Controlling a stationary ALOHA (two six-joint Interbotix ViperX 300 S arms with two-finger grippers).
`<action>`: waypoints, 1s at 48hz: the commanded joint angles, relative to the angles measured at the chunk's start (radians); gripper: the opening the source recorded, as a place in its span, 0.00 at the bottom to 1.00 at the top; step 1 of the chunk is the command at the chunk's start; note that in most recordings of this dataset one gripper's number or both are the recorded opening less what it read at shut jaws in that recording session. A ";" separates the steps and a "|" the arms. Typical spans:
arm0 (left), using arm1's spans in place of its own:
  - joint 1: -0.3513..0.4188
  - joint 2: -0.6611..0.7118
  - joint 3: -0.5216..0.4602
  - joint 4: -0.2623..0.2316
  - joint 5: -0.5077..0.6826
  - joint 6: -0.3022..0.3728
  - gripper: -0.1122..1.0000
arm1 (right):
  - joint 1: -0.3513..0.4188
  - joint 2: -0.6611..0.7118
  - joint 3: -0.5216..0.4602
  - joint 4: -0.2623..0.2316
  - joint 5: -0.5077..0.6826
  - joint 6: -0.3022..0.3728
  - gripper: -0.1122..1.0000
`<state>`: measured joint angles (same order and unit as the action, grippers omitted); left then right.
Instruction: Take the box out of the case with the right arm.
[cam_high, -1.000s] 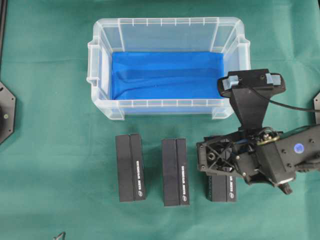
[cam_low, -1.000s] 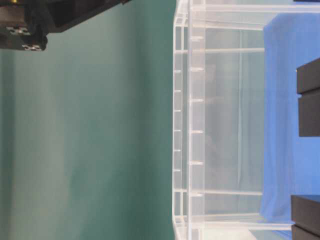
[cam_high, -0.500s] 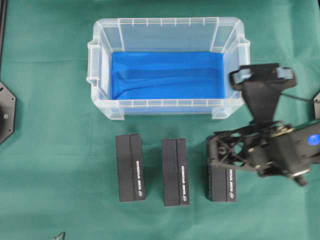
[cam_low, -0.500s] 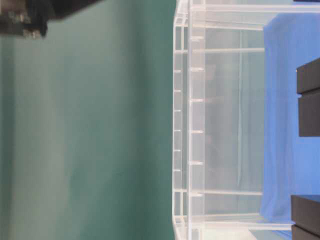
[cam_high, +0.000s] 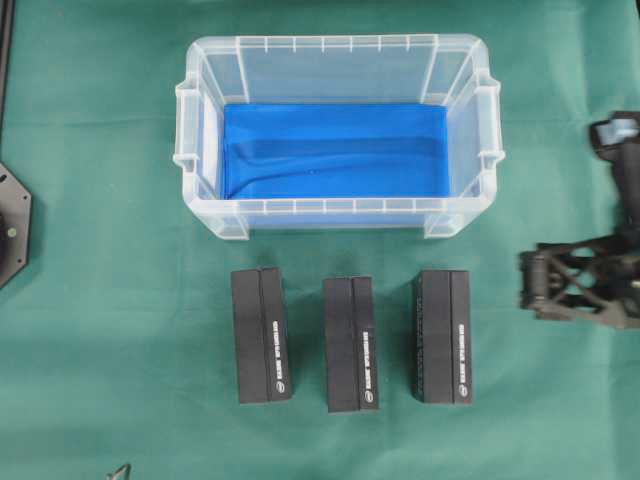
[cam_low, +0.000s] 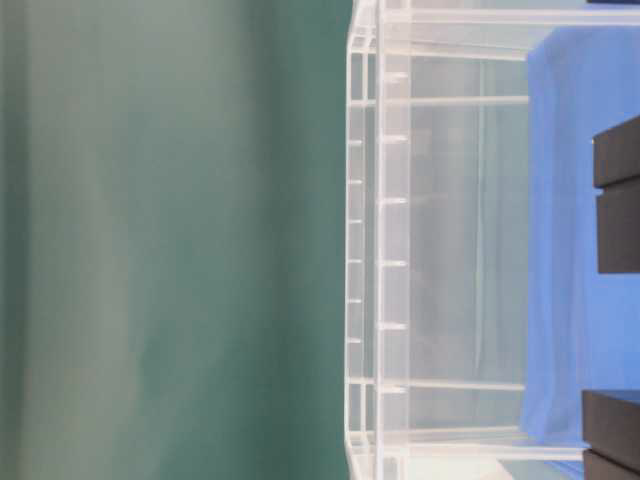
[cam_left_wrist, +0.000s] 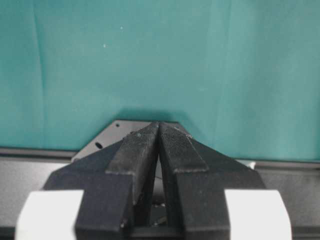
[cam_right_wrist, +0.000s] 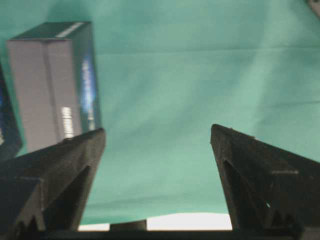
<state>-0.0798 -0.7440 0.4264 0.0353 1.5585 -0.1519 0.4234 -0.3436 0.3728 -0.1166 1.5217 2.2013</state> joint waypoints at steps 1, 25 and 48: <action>-0.002 0.002 -0.015 0.002 -0.003 0.003 0.10 | 0.031 -0.048 0.021 0.000 0.005 0.034 0.86; -0.002 -0.005 -0.014 0.002 -0.003 0.005 0.10 | 0.046 -0.084 0.061 -0.025 0.005 0.072 0.86; -0.002 -0.005 -0.014 0.002 -0.003 0.005 0.10 | -0.276 -0.103 0.071 -0.034 0.003 -0.327 0.86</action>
<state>-0.0798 -0.7501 0.4264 0.0353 1.5601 -0.1488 0.2102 -0.4295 0.4525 -0.1457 1.5248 1.9313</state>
